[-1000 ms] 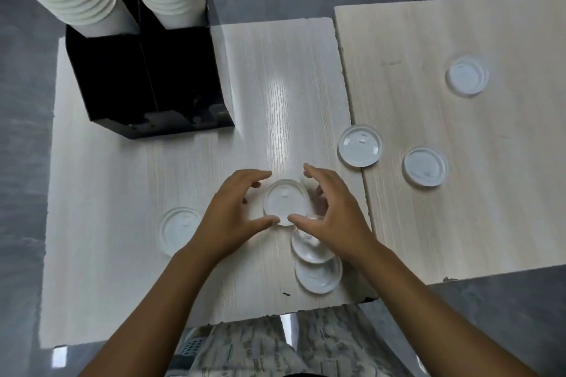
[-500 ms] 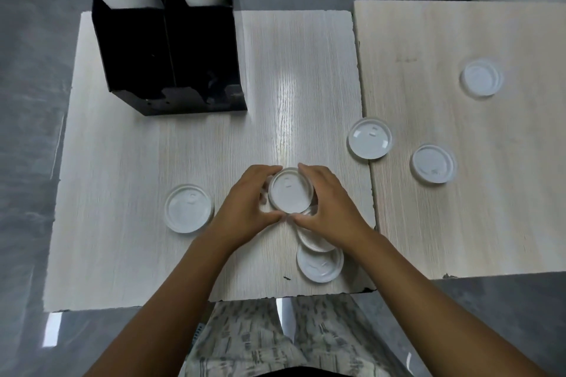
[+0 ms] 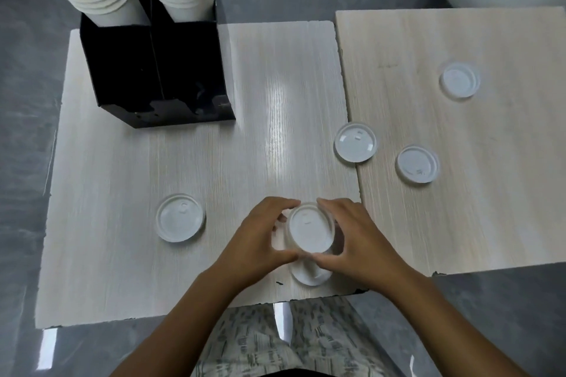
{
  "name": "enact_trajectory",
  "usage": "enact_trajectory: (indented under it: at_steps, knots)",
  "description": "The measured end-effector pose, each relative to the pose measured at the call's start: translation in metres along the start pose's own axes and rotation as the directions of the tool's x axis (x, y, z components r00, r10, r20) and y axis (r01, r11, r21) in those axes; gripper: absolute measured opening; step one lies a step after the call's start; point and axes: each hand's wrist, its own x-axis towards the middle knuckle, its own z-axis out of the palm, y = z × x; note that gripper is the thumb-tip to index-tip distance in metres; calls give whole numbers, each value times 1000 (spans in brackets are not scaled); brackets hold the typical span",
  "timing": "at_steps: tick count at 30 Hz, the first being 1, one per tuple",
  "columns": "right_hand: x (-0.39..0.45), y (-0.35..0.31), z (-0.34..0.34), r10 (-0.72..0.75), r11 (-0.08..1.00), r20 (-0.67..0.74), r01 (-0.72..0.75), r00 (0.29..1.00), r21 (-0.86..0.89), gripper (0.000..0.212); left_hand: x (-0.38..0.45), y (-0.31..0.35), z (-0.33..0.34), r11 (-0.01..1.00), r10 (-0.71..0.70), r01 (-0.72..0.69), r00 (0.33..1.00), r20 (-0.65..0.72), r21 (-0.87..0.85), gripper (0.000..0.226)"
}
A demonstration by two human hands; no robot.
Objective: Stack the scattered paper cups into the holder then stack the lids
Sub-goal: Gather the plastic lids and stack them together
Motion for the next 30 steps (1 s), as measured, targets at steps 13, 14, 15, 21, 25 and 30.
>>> enact_trajectory:
  at_steps: [13,14,15,21,25,30]
  knots:
    - [-10,6,21,97,974,-19,-91,995,207,98,-4,-9,10,993,-81,84,996,37,-81,81]
    - [-9,2,20,87,973,-33,-78,996,216,98,-5,-8,7,994,-75,76,997,19,-80,81]
    - [-7,-3,20,75,972,-46,-62,996,228,98,-6,-6,2,994,-73,72,997,-2,-81,80]
    - [30,-65,22,-57,961,-72,74,996,265,96,-33,-2,-58,989,-114,95,977,-181,-113,83]
    - [58,-121,43,-183,950,-40,187,982,249,95,-66,-18,-106,992,-123,117,934,-334,-38,80]
    - [78,-158,77,-263,936,-3,255,965,244,95,-96,-47,-137,990,-134,136,901,-413,-26,79]
